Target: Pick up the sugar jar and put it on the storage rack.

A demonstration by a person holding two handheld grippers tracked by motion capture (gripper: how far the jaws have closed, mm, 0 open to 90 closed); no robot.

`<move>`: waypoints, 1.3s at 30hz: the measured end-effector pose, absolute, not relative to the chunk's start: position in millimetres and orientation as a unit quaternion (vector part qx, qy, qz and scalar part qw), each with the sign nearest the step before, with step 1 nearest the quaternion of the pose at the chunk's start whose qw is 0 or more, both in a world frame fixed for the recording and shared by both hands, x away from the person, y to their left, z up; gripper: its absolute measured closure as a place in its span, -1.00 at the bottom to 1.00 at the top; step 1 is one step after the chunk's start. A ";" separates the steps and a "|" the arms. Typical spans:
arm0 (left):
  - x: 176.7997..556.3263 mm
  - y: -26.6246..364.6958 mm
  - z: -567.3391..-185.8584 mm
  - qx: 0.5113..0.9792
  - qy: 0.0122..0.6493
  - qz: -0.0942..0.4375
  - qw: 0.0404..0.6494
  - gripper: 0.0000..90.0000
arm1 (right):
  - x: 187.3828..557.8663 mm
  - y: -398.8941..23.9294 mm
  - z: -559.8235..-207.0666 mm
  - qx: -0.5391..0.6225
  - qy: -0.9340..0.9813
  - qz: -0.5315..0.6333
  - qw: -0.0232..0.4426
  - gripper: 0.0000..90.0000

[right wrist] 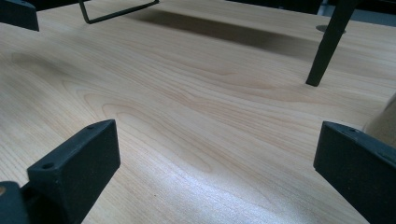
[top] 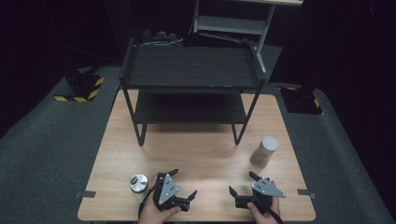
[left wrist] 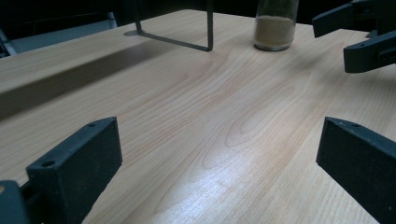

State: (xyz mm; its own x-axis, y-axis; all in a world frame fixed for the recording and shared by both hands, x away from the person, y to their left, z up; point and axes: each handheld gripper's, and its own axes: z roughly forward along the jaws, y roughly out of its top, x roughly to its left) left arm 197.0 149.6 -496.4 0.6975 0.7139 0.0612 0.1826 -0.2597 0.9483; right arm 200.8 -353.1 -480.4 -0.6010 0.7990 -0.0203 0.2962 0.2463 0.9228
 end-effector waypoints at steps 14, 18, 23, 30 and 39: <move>195.4 151.2 -496.2 0.752 0.302 0.247 0.531 -0.99 | 199.7 -353.0 -481.3 0.369 0.744 0.494 0.257 -0.99; 197.2 152.7 -496.6 0.750 0.305 0.242 0.535 -0.99 | 199.6 -353.3 -481.7 0.367 0.744 0.496 0.258 -0.99; 196.9 154.1 -496.6 0.748 0.308 0.233 0.540 -0.99 | 200.4 -354.2 -481.5 0.365 0.745 0.497 0.255 -0.99; 185.0 157.0 -487.1 0.741 0.302 0.231 0.554 -0.99 | 201.5 -356.4 -482.0 0.364 0.745 0.500 0.250 -0.99; 176.4 166.9 -468.4 0.725 0.300 0.239 0.572 -0.99 | 202.7 -356.6 -481.2 0.365 0.746 0.499 0.247 -0.99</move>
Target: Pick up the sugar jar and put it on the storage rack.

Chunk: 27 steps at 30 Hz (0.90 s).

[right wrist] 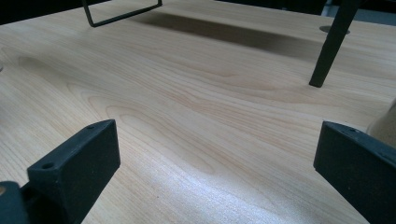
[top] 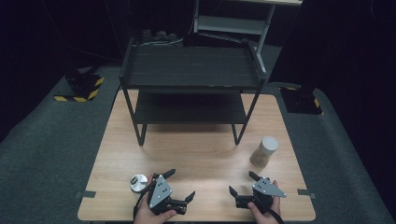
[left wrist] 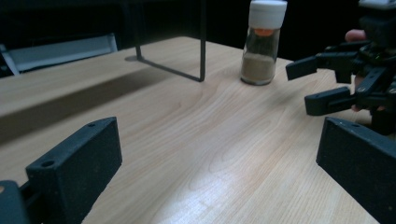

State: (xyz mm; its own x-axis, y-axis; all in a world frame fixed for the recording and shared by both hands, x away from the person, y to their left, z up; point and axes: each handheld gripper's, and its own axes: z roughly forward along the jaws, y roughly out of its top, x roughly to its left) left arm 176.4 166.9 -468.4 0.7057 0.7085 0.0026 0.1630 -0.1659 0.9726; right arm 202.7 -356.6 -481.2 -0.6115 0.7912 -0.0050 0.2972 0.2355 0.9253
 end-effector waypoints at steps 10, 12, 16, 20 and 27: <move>159.7 194.7 -445.7 0.717 0.312 0.265 0.564 -0.99 | 202.3 -355.7 -481.0 0.361 0.748 0.497 0.250 -0.99; 156.4 200.7 -443.6 0.713 0.315 0.273 0.564 -0.99 | 202.6 -355.3 -480.6 0.361 0.749 0.496 0.250 -0.99; 152.6 211.6 -441.5 0.708 0.320 0.282 0.562 -0.99 | 203.1 -355.1 -480.2 0.362 0.750 0.495 0.248 -0.99; 146.7 226.9 -443.3 0.703 0.334 0.293 0.555 -0.99 | 202.9 -354.3 -479.9 0.362 0.750 0.494 0.249 -0.99; 138.2 243.3 -450.8 0.698 0.354 0.302 0.545 -0.99 | 202.7 -353.7 -479.9 0.361 0.751 0.493 0.250 -0.99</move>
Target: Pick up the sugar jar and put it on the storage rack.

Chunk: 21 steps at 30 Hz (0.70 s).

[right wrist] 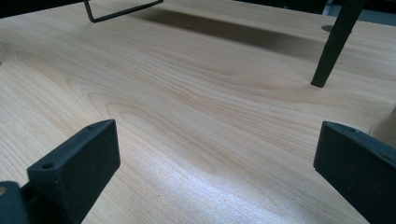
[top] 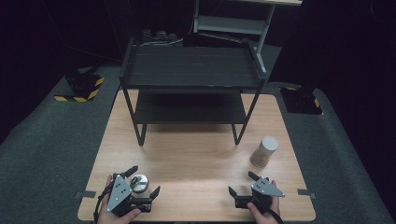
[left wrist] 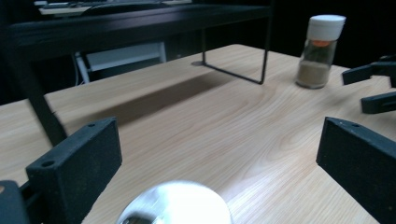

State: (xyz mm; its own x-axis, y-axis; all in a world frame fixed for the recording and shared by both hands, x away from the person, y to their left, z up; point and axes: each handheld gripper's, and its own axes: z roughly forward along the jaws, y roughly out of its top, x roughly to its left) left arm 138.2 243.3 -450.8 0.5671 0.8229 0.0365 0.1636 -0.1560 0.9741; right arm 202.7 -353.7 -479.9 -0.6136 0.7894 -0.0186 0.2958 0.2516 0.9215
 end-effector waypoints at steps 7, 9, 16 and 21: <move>132.9 250.7 -465.2 0.692 0.366 0.305 0.542 -0.99 | 202.7 -353.6 -479.8 0.363 0.750 0.493 0.250 -0.99; 131.8 252.2 -469.3 0.691 0.369 0.306 0.541 -0.99 | 202.8 -353.9 -479.9 0.364 0.750 0.493 0.251 -0.99; 131.7 255.6 -480.2 0.691 0.375 0.302 0.540 -0.99 | 203.6 -355.3 -479.4 0.368 0.749 0.491 0.252 -0.99; 131.3 253.7 -485.9 0.695 0.375 0.299 0.536 -0.96 | 203.3 -354.9 -478.8 0.369 0.750 0.488 0.253 -0.99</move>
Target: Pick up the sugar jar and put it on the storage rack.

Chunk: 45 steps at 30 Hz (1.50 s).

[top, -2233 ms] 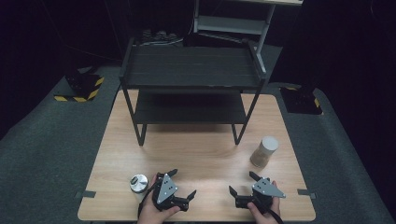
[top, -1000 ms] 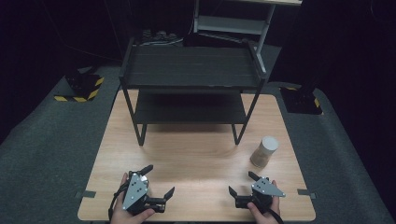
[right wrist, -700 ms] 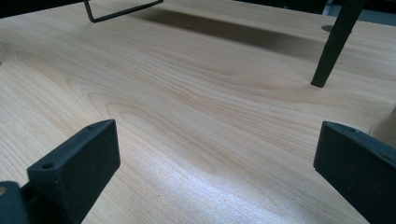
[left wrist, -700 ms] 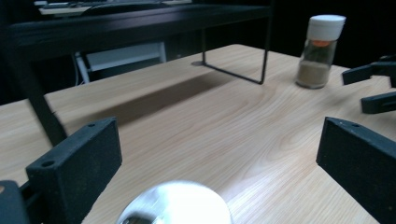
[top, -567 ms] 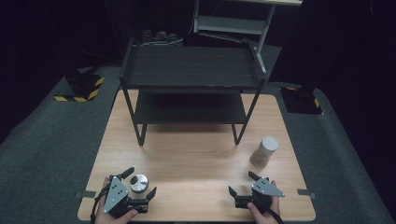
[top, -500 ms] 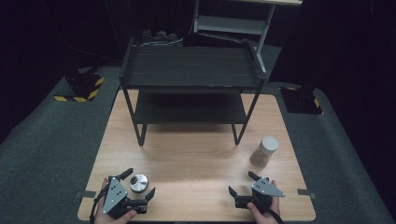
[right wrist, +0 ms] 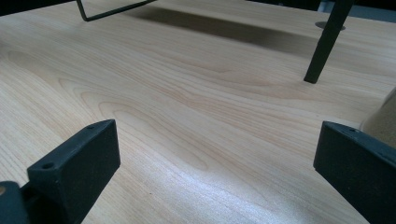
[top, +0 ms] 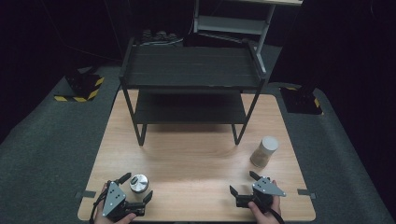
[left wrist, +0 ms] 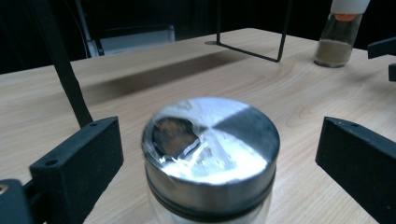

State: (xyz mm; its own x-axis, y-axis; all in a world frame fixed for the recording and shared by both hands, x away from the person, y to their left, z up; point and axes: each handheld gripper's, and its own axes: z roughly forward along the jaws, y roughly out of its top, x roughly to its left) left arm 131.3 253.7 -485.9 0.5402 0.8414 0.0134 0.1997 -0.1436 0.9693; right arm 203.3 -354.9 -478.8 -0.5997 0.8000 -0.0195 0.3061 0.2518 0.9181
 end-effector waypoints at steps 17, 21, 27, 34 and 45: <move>130.5 260.8 -494.1 0.684 0.380 0.293 0.550 -0.39 | 203.1 -353.8 -475.3 0.374 0.755 0.475 0.254 -0.99; 130.6 261.7 -494.5 0.682 0.381 0.293 0.551 -0.36 | 203.2 -353.3 -474.5 0.377 0.756 0.471 0.255 -0.99; 131.0 264.2 -495.9 0.679 0.384 0.289 0.555 -0.27 | 204.7 -352.5 -472.7 0.378 0.760 0.465 0.253 -0.99; 130.1 263.6 -495.3 0.679 0.382 0.293 0.554 -0.25 | 205.0 -352.8 -472.5 0.380 0.759 0.464 0.252 -0.99; 129.5 262.7 -494.4 0.681 0.380 0.297 0.551 -0.24 | 206.1 -353.5 -471.1 0.386 0.760 0.461 0.250 -0.99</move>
